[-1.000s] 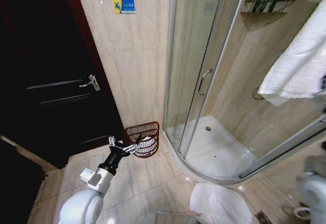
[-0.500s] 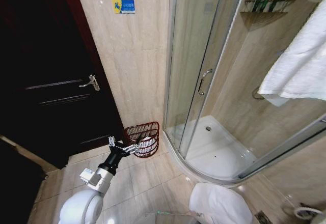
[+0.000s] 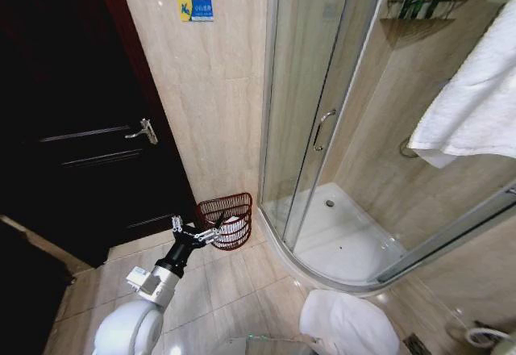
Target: Discard the used towel into the hamper.
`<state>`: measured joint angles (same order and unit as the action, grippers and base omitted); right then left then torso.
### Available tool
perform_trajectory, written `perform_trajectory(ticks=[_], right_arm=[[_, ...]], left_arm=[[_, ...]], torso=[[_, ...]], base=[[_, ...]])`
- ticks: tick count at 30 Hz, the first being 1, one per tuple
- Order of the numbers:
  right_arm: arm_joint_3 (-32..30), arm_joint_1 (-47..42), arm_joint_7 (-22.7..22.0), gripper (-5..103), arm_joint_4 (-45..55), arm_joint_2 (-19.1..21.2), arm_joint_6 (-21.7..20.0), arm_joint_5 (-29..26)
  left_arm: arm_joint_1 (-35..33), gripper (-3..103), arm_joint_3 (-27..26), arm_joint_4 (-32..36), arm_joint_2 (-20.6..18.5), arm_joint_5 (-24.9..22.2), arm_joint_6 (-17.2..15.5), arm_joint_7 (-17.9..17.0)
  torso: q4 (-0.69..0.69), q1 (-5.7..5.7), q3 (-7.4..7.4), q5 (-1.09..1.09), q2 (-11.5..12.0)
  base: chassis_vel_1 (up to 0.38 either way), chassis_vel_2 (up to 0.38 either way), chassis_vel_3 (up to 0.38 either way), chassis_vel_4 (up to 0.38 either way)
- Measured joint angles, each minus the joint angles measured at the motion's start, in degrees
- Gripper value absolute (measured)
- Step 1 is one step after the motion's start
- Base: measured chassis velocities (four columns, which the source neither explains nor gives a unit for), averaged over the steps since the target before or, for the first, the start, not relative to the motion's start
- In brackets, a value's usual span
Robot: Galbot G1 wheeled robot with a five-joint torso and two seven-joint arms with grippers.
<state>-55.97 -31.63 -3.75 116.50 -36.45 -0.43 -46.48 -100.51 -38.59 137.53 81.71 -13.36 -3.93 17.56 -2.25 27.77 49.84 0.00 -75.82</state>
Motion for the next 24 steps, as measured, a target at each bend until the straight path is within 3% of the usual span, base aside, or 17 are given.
perform_trajectory(ticks=[9, 16, 24], right_arm=[[5.73, 10.94, 0.18, 100, -4.11, 1.17, -7.35, 1.65], [10.52, 15.19, -1.47, 100, -2.42, 0.53, -9.39, -4.49], [15.49, 19.54, -4.6, 100, -1.62, 0.0, -11.2, -5.78]], left_arm=[[0.0, 100, 0.0, 0.0, 0.0, 0.0, 0.0, 0.0], [0.0, 100, 0.0, 0.0, 0.0, 0.0, 0.0, 0.0], [0.0, 100, 0.0, 0.0, 0.0, 0.0, 0.0, 0.0]], torso=[[0.02, 0.0, 0.0, 0.01, -0.01], [0.01, 0.0, 0.0, 0.0, -0.01], [0.01, 0.0, 0.0, 0.0, -0.01]], base=[[0.0, 0.0, 0.0, 0.0], [0.0, 0.0, 0.0, 0.0], [0.0, 0.0, 0.0, 0.0]])
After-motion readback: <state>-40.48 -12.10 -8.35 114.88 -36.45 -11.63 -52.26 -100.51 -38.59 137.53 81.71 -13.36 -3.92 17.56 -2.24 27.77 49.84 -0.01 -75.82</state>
